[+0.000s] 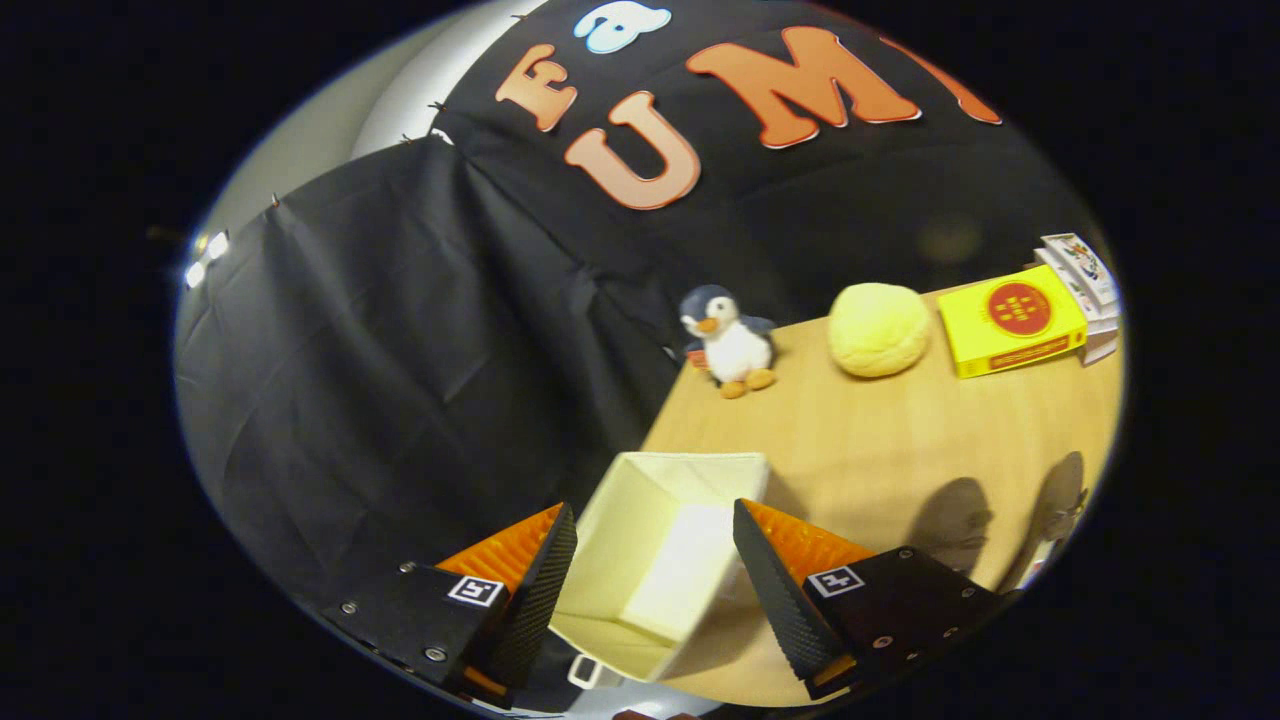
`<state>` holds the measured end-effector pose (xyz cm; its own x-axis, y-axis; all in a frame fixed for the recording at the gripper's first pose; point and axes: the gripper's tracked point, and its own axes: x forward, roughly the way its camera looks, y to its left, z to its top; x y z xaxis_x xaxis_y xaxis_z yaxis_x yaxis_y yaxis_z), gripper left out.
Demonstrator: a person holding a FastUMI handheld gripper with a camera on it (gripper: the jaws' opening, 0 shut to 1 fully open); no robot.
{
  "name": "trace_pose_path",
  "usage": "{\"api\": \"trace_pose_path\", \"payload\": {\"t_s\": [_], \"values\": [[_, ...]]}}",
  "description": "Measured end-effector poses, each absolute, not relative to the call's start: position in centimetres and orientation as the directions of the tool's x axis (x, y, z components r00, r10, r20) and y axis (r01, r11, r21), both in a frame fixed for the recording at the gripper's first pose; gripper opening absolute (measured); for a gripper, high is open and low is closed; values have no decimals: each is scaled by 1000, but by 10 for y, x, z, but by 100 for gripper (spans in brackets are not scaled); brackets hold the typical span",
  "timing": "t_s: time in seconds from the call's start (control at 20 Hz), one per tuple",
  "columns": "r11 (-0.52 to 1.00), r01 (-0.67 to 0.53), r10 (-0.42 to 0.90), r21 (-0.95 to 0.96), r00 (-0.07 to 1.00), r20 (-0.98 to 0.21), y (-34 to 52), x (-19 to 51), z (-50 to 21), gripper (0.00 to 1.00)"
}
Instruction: Open the storage box then place both shoes into the box .Put the left shoe in first, then the right shoe, with the right side of both shoes facing outward in a uniform manner.
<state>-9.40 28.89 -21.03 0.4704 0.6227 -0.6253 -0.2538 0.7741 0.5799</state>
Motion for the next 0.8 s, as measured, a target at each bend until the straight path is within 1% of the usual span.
{"api": "trace_pose_path", "payload": {"t_s": [0.1, 0.25, 0.35, 0.5, 0.8], "values": [[826, -227, 555, 516, 489, -674, 247, -101, -227, 94], [883, -192, 465, 428, 484, -742, 197, -115, -260, 94], [906, -190, 422, 378, 475, -772, 173, -124, -279, 95], [922, -173, 387, 346, 439, -811, 151, -139, -306, 92], [943, -161, 332, 292, 380, -863, 134, -158, -358, 87]]}}
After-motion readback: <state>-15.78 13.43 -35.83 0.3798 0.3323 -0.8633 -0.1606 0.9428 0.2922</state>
